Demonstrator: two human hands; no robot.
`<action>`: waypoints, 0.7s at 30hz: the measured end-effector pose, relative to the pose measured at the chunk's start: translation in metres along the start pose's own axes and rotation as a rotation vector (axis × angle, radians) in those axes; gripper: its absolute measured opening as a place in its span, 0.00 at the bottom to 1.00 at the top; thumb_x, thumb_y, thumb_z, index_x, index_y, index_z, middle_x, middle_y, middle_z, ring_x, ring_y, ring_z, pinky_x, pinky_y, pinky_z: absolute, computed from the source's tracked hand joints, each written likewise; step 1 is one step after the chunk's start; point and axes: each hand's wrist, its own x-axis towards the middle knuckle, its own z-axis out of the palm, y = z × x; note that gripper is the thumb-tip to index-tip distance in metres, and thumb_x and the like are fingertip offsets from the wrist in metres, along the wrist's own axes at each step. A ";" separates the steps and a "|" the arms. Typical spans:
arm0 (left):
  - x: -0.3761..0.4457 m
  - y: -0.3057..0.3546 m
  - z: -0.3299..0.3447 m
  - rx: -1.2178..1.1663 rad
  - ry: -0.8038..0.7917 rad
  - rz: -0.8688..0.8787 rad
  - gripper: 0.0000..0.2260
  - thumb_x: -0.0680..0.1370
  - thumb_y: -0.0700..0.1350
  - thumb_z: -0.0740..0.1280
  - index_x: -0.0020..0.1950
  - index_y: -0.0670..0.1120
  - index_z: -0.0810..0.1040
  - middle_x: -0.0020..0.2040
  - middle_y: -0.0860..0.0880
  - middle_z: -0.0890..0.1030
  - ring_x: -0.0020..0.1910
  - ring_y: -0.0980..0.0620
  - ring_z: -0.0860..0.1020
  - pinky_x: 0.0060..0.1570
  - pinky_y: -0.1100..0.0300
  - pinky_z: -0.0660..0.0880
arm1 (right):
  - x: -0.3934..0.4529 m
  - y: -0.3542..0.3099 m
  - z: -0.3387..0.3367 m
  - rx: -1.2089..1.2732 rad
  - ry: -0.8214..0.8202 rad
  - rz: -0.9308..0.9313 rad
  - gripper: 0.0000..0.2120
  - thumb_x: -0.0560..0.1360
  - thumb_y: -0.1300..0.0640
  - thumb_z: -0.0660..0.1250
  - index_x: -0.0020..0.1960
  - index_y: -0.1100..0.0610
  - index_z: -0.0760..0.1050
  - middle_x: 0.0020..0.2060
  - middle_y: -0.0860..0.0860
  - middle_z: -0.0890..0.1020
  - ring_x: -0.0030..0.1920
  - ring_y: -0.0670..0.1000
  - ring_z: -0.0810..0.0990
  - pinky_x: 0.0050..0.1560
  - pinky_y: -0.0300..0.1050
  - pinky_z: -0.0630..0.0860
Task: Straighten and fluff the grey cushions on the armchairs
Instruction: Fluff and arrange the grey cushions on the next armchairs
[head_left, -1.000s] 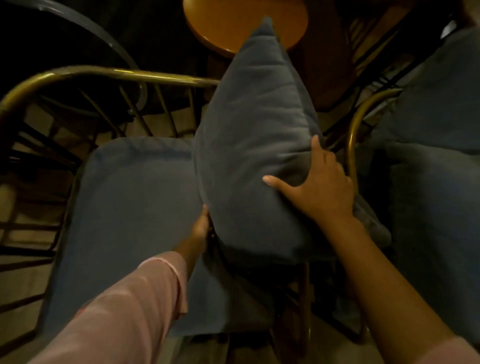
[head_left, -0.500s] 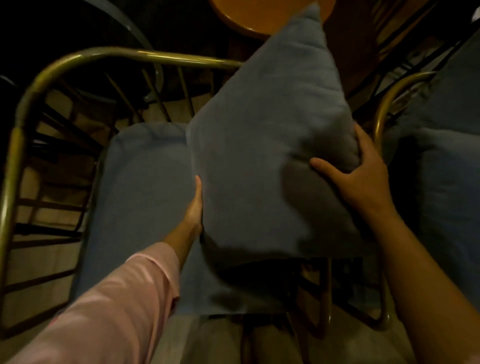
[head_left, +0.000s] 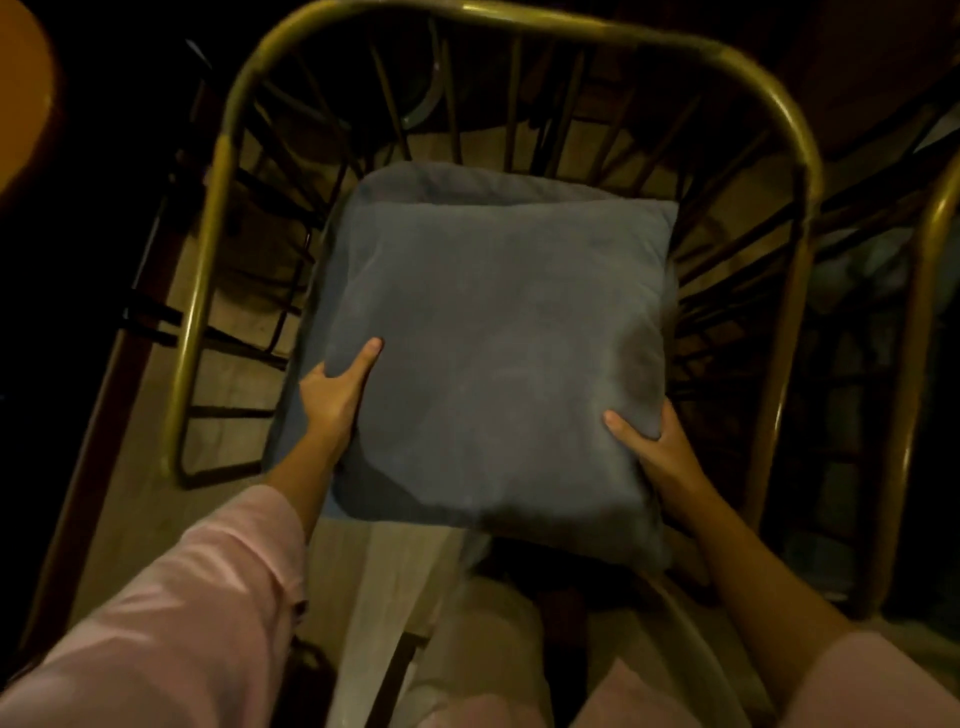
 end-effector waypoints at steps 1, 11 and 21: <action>0.001 -0.007 -0.002 0.027 -0.013 0.013 0.26 0.66 0.57 0.78 0.59 0.44 0.82 0.54 0.47 0.84 0.50 0.48 0.83 0.55 0.52 0.80 | 0.005 0.008 0.004 0.005 -0.025 0.032 0.54 0.53 0.31 0.79 0.73 0.52 0.68 0.66 0.50 0.78 0.66 0.51 0.77 0.66 0.52 0.74; 0.012 -0.036 0.007 0.585 -0.182 0.121 0.42 0.71 0.67 0.67 0.79 0.52 0.57 0.73 0.41 0.66 0.74 0.38 0.61 0.75 0.46 0.54 | 0.031 0.055 0.022 -0.139 -0.122 0.223 0.45 0.71 0.56 0.76 0.80 0.55 0.52 0.75 0.52 0.66 0.74 0.53 0.67 0.66 0.41 0.64; -0.080 0.013 0.075 0.657 -0.133 0.218 0.39 0.75 0.60 0.67 0.80 0.47 0.55 0.80 0.40 0.52 0.80 0.40 0.48 0.76 0.40 0.45 | -0.007 0.002 -0.039 -0.340 -0.087 0.079 0.36 0.73 0.48 0.73 0.76 0.59 0.64 0.71 0.54 0.72 0.71 0.55 0.72 0.72 0.53 0.68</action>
